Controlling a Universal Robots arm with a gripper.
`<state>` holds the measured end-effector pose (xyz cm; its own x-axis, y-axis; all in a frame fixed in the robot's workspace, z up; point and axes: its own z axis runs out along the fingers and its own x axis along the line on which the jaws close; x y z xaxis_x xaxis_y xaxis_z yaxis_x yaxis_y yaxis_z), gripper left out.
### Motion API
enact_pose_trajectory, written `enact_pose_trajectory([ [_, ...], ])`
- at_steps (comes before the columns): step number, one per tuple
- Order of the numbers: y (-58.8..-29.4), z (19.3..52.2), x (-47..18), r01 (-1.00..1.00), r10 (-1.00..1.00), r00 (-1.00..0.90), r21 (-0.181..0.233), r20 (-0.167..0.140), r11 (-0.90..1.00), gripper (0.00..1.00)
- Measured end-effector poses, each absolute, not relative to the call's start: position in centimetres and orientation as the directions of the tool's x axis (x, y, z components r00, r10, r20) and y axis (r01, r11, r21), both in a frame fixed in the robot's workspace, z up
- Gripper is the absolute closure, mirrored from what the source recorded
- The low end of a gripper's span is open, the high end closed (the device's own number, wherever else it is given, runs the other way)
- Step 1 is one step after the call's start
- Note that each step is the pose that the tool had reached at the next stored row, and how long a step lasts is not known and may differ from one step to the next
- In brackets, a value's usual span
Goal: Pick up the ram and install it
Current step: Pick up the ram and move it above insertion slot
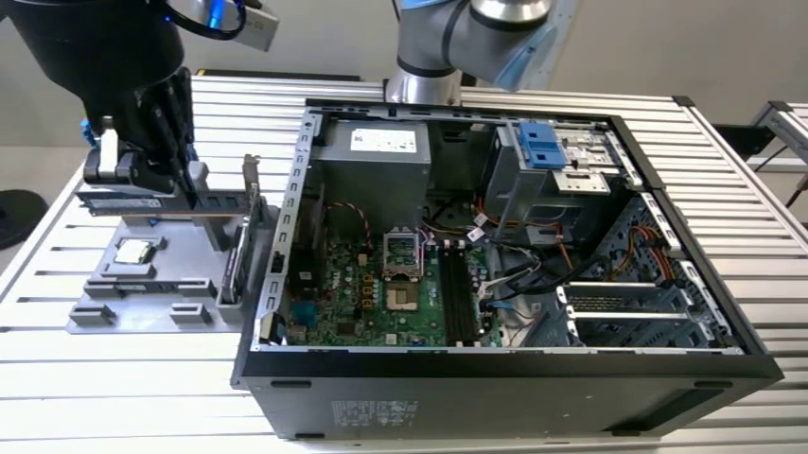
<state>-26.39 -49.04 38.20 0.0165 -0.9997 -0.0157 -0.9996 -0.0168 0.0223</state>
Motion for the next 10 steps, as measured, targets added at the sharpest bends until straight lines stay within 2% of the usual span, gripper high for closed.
enact_pose_trajectory([
  [10, -49.0, 38.2, -24.7, -1.000, -1.000, 0.016, 0.022, -0.016, -0.017, 1.00],
])
